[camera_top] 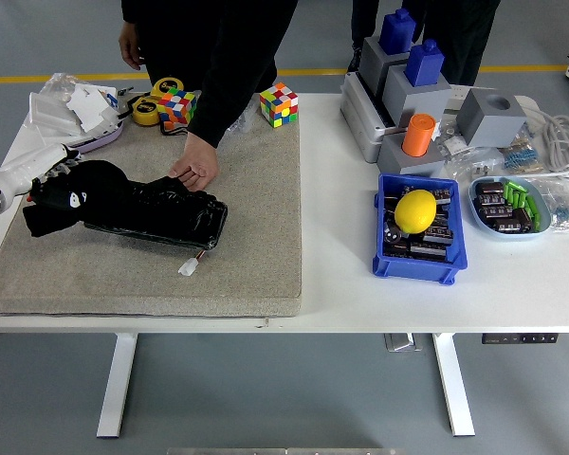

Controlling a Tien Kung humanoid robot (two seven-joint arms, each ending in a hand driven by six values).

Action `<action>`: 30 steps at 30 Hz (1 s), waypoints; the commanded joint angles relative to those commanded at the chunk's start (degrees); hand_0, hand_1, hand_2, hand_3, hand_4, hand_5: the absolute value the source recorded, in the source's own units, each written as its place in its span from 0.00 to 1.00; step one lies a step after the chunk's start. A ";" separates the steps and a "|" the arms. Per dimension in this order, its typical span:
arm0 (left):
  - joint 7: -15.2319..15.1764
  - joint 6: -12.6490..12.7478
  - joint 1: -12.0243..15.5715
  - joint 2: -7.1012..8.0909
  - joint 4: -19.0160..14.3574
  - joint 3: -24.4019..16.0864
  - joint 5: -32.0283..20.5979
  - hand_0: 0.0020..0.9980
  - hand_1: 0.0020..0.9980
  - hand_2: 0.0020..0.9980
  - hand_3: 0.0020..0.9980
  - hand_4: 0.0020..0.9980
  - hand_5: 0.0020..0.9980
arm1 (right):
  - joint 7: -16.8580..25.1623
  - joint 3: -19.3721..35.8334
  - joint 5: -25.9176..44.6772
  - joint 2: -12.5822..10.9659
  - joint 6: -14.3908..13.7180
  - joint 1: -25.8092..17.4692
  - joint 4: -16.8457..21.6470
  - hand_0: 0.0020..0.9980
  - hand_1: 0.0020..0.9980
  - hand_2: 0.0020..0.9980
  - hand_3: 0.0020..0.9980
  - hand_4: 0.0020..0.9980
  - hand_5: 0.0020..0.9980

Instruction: Pick the rag up,wipe the panel,place it on the desk

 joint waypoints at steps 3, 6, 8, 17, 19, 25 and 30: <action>0.12 -0.06 -0.30 -0.39 -0.37 0.69 0.03 0.35 0.46 0.55 0.57 0.50 0.00 | 0.04 0.29 -0.48 0.03 -0.04 0.11 0.23 0.73 0.69 0.68 0.59 1.00 0.50; 0.39 -0.17 -0.86 -1.00 -0.50 1.45 -0.07 0.35 0.46 0.55 0.57 0.50 0.00 | 0.01 0.16 -0.42 -0.02 -0.01 0.09 0.19 0.73 0.69 0.68 0.59 1.00 0.50; 0.51 -0.21 -1.21 -1.42 -0.81 1.98 -0.14 0.35 0.46 0.55 0.57 0.50 0.00 | -0.02 -0.15 -0.10 -0.09 0.01 0.11 -0.03 0.73 0.69 0.68 0.59 1.00 0.50; 1.12 -0.45 -2.28 -3.39 -2.81 4.47 -0.18 0.35 0.46 0.56 0.57 0.50 0.00 | -0.06 -0.84 0.57 -0.24 0.07 0.20 -0.44 0.73 0.69 0.68 0.59 1.00 0.50; 1.32 -0.47 -2.50 -3.87 -3.35 5.23 0.02 0.35 0.46 0.56 0.57 0.50 0.00 | -0.06 -1.02 0.79 -0.24 0.07 0.21 -0.54 0.73 0.69 0.68 0.59 1.00 0.50; 1.93 -0.53 -3.37 -5.48 -4.51 7.47 -0.04 0.35 0.46 0.56 0.57 0.50 0.00 | -0.16 -1.79 1.56 -0.23 0.16 0.28 -0.98 0.73 0.69 0.68 0.59 1.00 0.50; 2.85 -0.69 -3.93 -6.83 -7.57 8.42 0.97 0.35 0.46 0.56 0.57 0.51 0.00 | -0.27 -2.59 2.33 -0.36 0.19 0.35 -1.36 0.73 0.69 0.68 0.59 1.00 0.50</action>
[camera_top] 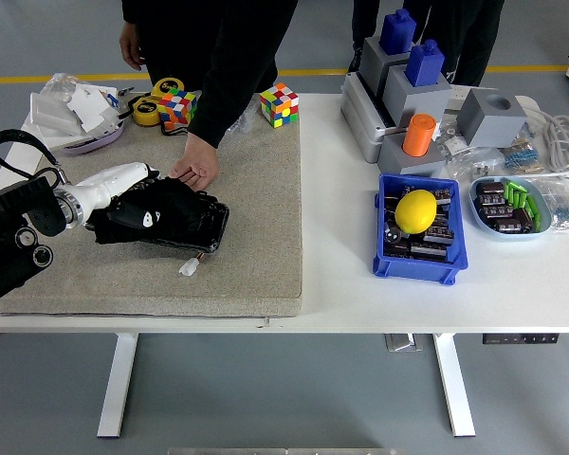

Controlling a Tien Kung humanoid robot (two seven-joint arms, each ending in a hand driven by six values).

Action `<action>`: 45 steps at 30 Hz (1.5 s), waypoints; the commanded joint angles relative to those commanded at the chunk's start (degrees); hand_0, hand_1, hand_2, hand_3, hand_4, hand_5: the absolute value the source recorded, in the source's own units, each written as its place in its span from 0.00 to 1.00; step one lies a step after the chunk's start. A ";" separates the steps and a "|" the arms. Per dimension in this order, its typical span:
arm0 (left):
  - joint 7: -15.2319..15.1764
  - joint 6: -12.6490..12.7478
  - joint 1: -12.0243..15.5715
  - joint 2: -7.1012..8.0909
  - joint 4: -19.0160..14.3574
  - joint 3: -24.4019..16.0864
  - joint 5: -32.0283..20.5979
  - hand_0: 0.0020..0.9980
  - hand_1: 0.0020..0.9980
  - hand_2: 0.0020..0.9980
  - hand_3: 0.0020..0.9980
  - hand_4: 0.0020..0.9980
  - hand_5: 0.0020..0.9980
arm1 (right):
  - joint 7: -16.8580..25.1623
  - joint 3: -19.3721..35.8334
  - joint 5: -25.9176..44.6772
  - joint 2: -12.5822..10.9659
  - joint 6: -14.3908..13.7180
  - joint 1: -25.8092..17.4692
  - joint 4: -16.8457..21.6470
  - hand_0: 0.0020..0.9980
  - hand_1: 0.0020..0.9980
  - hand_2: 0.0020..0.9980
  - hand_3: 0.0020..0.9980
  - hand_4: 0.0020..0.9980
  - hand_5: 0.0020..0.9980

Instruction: Pick the rag up,wipe the panel,place it on the desk

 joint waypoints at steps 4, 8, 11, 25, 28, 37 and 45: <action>0.50 -0.03 -0.18 -0.50 -2.49 -0.59 0.69 0.35 0.46 0.56 0.57 0.51 0.00 | -0.04 -0.27 0.14 0.03 0.03 0.03 -0.08 0.73 0.69 0.68 0.59 1.00 0.50; 1.01 -0.13 -0.41 -0.70 -4.54 -1.37 1.22 0.35 0.46 0.56 0.57 0.51 0.00 | -0.05 -0.56 0.40 0.05 0.05 0.11 -0.14 0.73 0.69 0.68 0.59 1.00 0.50; 1.26 -0.04 -0.60 -0.77 -5.12 -1.65 1.05 0.35 0.47 0.56 0.58 0.51 0.00 | -0.07 -0.70 0.46 0.10 0.06 0.14 -0.16 0.73 0.69 0.68 0.59 1.00 0.50; 0.42 0.03 1.11 1.51 0.68 -2.14 0.11 0.35 0.46 0.56 0.57 0.51 0.00 | -0.10 -0.51 0.50 0.15 0.04 -0.08 -0.20 0.73 0.69 0.68 0.59 1.00 0.50; 0.20 0.01 1.49 2.58 1.28 -2.73 0.00 0.35 0.46 0.56 0.58 0.51 0.00 | -0.12 -0.39 0.47 0.17 0.04 -0.13 -0.19 0.73 0.69 0.68 0.59 1.00 0.50; 0.17 -0.28 2.15 5.30 2.04 -4.87 1.10 0.35 0.46 0.56 0.58 0.51 0.00 | -0.09 -0.16 0.53 0.18 0.04 -0.25 -0.25 0.73 0.69 0.68 0.59 1.00 0.50; 0.21 -0.46 2.34 6.52 3.18 -6.24 1.30 0.35 0.46 0.56 0.58 0.51 0.00 | -0.07 0.05 0.49 0.21 0.02 -0.31 -0.24 0.73 0.69 0.68 0.59 1.00 0.50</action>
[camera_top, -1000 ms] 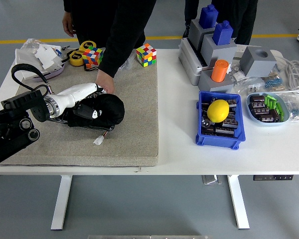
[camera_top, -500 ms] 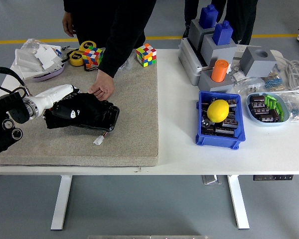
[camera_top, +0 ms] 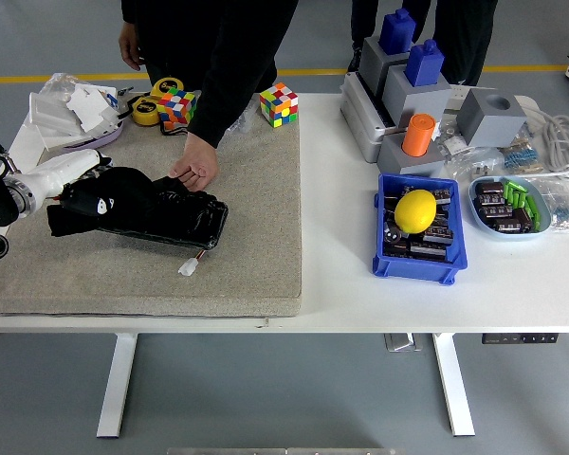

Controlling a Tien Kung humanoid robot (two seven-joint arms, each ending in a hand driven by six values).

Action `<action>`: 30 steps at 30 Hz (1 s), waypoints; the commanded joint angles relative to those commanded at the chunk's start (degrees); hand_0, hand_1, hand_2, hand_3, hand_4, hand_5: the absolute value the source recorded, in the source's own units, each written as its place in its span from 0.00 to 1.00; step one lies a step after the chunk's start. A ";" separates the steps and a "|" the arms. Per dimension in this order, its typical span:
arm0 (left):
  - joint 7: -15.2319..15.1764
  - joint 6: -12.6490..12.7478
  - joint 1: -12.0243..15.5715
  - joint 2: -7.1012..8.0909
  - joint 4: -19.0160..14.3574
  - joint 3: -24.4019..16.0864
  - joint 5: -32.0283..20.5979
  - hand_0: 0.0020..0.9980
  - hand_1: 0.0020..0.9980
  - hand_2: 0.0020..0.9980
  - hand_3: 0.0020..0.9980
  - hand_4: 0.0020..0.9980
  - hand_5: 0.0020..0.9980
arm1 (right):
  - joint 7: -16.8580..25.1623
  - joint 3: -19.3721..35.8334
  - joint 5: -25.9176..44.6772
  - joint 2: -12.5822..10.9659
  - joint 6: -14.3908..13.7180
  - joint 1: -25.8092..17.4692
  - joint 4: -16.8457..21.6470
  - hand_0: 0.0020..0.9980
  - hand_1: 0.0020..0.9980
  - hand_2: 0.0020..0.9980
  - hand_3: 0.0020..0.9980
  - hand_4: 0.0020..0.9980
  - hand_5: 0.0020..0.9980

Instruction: Pick the rag up,wipe the panel,place it on the desk

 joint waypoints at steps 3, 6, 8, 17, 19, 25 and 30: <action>-0.04 -0.01 0.05 0.33 0.53 -0.37 -0.17 0.35 0.46 0.56 0.58 0.52 0.00 | 0.01 0.04 -0.01 0.00 -0.03 0.01 0.02 0.73 0.69 0.68 0.59 1.00 0.50; -0.01 -0.09 0.19 0.71 1.07 -0.80 -0.09 0.35 0.46 0.56 0.58 0.52 0.00 | 0.00 0.08 0.04 0.03 -0.04 -0.07 -0.01 0.73 0.69 0.68 0.59 1.00 0.50; -0.09 -0.08 0.25 1.00 1.72 -1.15 -0.27 0.35 0.46 0.56 0.58 0.51 0.00 | 0.00 0.06 0.16 0.07 -0.01 -0.13 -0.05 0.73 0.69 0.68 0.59 1.00 0.50; -1.21 0.50 0.11 2.11 6.60 -3.08 -1.96 0.34 0.46 0.56 0.57 0.51 0.00 | 0.01 0.05 0.36 0.36 0.01 -0.15 -0.15 0.73 0.69 0.68 0.58 1.00 0.50; -1.54 0.71 -0.02 2.01 8.34 -3.27 -2.96 0.34 0.46 0.56 0.58 0.51 0.00 | 0.05 0.17 0.24 0.41 -0.01 -0.09 -0.07 0.73 0.69 0.68 0.59 1.00 0.50; -1.94 0.92 0.20 1.45 10.36 -3.24 -4.15 0.34 0.46 0.56 0.57 0.51 0.00 | 0.04 0.29 0.13 0.31 -0.01 -0.19 0.04 0.73 0.69 0.68 0.59 1.00 0.50; -1.82 0.85 0.31 0.54 10.16 -2.30 -4.38 0.34 0.46 0.56 0.57 0.51 0.00 | 0.05 0.19 0.20 0.37 0.04 -0.11 0.01 0.73 0.69 0.68 0.59 1.00 0.50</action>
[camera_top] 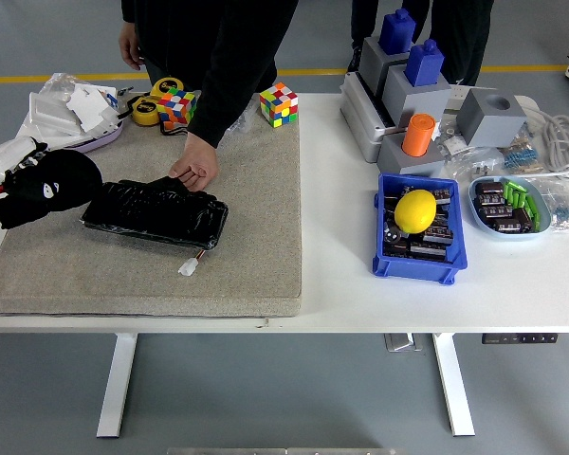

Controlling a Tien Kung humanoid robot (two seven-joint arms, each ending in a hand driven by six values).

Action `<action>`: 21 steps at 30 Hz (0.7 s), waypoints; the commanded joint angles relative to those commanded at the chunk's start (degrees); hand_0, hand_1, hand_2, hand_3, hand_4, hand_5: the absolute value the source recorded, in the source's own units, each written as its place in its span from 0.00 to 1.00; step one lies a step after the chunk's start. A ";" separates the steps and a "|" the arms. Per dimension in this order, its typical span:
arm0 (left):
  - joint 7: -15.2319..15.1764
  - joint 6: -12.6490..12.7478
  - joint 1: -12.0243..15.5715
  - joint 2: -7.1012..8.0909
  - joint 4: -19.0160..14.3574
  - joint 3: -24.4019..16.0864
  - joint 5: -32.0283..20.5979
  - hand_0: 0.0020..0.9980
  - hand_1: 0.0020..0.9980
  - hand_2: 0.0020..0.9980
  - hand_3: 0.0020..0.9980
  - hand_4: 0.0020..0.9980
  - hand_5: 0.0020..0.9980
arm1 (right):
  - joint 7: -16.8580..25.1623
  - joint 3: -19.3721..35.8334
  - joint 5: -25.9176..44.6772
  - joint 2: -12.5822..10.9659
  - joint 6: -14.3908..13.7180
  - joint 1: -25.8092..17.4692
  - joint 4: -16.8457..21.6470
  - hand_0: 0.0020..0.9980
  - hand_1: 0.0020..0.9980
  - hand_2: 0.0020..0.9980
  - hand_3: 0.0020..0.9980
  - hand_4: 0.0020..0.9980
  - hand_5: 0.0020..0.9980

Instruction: Pick the rag up,wipe the panel,place it on the desk

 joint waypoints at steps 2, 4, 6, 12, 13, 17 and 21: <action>0.02 0.01 0.09 -0.28 -0.20 0.12 0.12 0.34 0.46 0.56 0.57 0.51 0.00 | 0.01 -0.04 0.05 0.03 0.00 0.06 -0.02 0.73 0.69 0.68 0.58 1.00 0.50; 0.12 -0.04 -0.02 -0.65 -0.69 0.57 0.05 0.34 0.46 0.56 0.57 0.51 0.00 | 0.02 -0.08 0.04 -0.01 0.01 0.13 0.02 0.73 0.69 0.68 0.58 1.00 0.50; 0.26 -0.08 -0.14 -0.86 -0.93 0.83 -0.07 0.34 0.46 0.56 0.57 0.51 0.00 | 0.04 -0.06 0.07 -0.04 -0.02 0.15 0.01 0.73 0.69 0.68 0.58 1.00 0.50; 0.55 -0.10 -0.77 -1.78 -1.44 2.10 -0.71 0.34 0.46 0.56 0.58 0.51 0.00 | 0.08 -0.15 0.13 -0.13 -0.02 0.13 0.01 0.73 0.69 0.68 0.59 1.00 0.50; 0.78 -0.31 -0.84 -1.98 -1.56 2.19 -0.42 0.34 0.46 0.56 0.58 0.51 0.00 | 0.06 -0.31 0.21 -0.11 0.00 0.16 -0.02 0.73 0.69 0.68 0.58 1.00 0.50; 1.03 -0.45 -1.09 -2.69 -2.39 2.86 -0.13 0.34 0.46 0.56 0.58 0.51 0.00 | 0.08 -0.39 0.20 -0.16 0.02 0.27 0.00 0.73 0.69 0.68 0.58 1.00 0.50; 1.02 -0.36 -1.34 -3.25 -3.30 3.76 -0.23 0.34 0.46 0.56 0.58 0.51 0.00 | 0.07 -0.43 0.28 -0.25 0.01 0.22 -0.06 0.73 0.69 0.68 0.59 1.00 0.50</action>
